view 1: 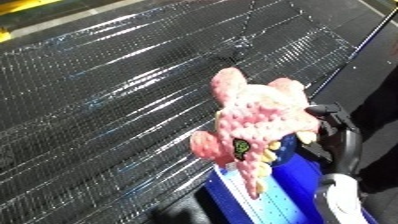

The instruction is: Pick up the object and place it into the box

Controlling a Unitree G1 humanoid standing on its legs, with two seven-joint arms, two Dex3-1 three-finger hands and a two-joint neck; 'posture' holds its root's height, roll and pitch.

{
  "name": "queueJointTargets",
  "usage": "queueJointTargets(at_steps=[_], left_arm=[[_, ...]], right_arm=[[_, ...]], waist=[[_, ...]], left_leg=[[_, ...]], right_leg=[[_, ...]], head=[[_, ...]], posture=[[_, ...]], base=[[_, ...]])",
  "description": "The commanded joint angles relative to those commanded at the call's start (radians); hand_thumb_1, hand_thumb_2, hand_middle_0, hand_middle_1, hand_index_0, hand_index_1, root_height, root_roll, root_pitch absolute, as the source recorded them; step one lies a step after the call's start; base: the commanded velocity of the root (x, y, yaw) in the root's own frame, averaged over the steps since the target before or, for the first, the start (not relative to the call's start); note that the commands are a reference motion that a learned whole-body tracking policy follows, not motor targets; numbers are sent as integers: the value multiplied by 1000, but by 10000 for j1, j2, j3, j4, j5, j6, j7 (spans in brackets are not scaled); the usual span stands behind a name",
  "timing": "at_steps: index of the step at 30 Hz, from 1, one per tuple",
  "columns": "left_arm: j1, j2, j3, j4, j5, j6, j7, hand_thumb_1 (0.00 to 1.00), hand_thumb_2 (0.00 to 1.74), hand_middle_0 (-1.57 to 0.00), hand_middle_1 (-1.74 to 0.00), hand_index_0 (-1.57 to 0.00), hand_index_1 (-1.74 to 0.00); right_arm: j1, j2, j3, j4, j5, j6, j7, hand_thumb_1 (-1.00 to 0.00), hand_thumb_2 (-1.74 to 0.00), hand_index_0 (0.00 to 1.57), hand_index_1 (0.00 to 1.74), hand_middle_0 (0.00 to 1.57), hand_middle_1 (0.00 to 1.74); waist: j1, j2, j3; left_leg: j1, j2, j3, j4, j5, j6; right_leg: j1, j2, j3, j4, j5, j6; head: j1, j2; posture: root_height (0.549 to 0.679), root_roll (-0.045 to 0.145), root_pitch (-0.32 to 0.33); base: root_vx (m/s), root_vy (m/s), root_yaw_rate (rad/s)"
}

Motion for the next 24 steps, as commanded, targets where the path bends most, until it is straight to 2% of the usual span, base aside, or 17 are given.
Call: queueJointTargets(at_steps=[8,13,20,24], left_arm=[[199,-2,211,-101,59,11,30,1000,1740,-1570,-1740,-1570,-1740],[315,-96,341,-11,-58,-70,124,1000,1740,-1570,-1740,-1570,-1740],[411,-191,473,35,-307,-247,141,1000,1740,-1570,-1740,-1570,-1740],[336,-110,407,79,-280,-343,121,1000,1740,-1570,-1740,-1570,-1740]], right_arm=[[1219,-112,-1655,-284,-503,-219,-467,-1000,-1740,1570,1740,1570,1740],[1953,-287,-2473,-197,-898,-144,-629,-1000,-1740,1570,1740,1570,1740],[2464,316,-2865,525,-601,-210,-709,-1000,-1740,1570,1740,1570,1740],[2378,403,-2893,1480,-255,-220,-869,-800,-1392,1256,1392,1256,1392]], waist=[[-725,36,0],[-1209,72,0],[-1834,234,-16],[-2009,346,-63]], left_leg=[[405,58,323,37,-144,29],[534,74,574,87,-227,27],[757,143,893,42,-314,0],[830,142,1005,19,-353,-1]], right_leg=[[167,83,287,-150,96,35],[171,135,474,-232,145,39],[226,182,651,-365,178,31],[234,187,697,-403,202,14]], head=[[1391,-194],[1688,-375],[2011,-499],[2171,-439]], posture=[[634,54,-168],[635,58,-169],[636,63,-168],[638,66,-166]], base=[[17,29,-153],[5,39,-166],[9,36,-135],[5,22,-80]])
